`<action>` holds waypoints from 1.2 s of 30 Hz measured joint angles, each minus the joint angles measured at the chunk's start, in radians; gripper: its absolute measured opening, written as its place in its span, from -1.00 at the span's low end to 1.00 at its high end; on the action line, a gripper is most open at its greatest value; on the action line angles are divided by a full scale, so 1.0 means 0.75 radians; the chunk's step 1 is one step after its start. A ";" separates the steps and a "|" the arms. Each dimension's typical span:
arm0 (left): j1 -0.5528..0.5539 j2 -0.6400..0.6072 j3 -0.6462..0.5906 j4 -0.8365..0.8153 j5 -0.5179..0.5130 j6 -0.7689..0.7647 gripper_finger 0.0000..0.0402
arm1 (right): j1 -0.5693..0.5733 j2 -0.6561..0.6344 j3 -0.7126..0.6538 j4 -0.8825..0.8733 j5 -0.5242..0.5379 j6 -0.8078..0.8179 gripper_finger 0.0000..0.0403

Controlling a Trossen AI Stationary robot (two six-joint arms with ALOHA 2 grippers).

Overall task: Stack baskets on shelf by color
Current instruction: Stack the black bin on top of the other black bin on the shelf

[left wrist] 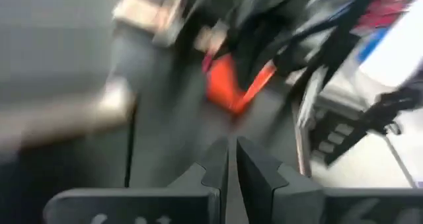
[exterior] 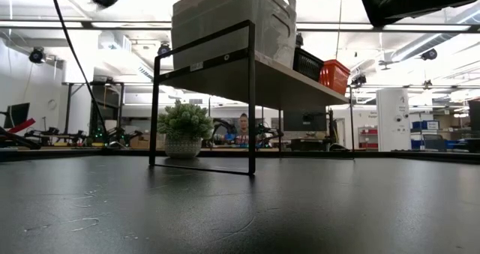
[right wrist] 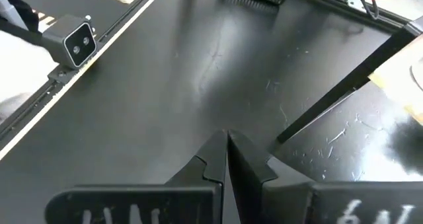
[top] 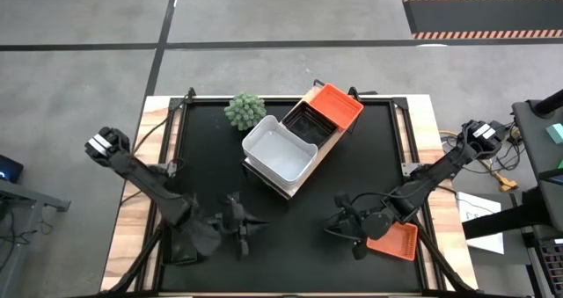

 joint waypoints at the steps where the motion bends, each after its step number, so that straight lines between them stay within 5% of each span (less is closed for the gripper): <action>1: -0.012 0.002 0.045 -0.201 -0.001 -0.189 -0.93 | 0.000 0.000 0.000 0.000 0.000 -0.008 -0.96; 7: -0.050 0.169 0.349 -1.276 0.167 -1.193 -0.99 | 0.000 0.000 0.000 0.000 0.000 -0.048 -0.96; 13: -0.045 0.379 0.527 -1.971 0.908 -1.828 -1.00 | 0.000 0.000 0.000 -0.005 -0.001 -0.051 -0.96; 16: -0.059 0.416 0.528 -2.008 1.117 -1.896 -1.00 | 0.000 -0.001 0.000 -0.010 -0.001 -0.055 -0.96; 25: -0.068 0.394 0.503 -2.055 1.124 -1.961 -0.97 | 0.000 -0.001 0.000 -0.014 -0.002 -0.068 -0.96; 36: -0.071 0.363 0.473 -2.045 1.208 -2.017 -0.37 | 0.000 -0.001 -0.001 -0.075 -0.006 -0.050 -0.96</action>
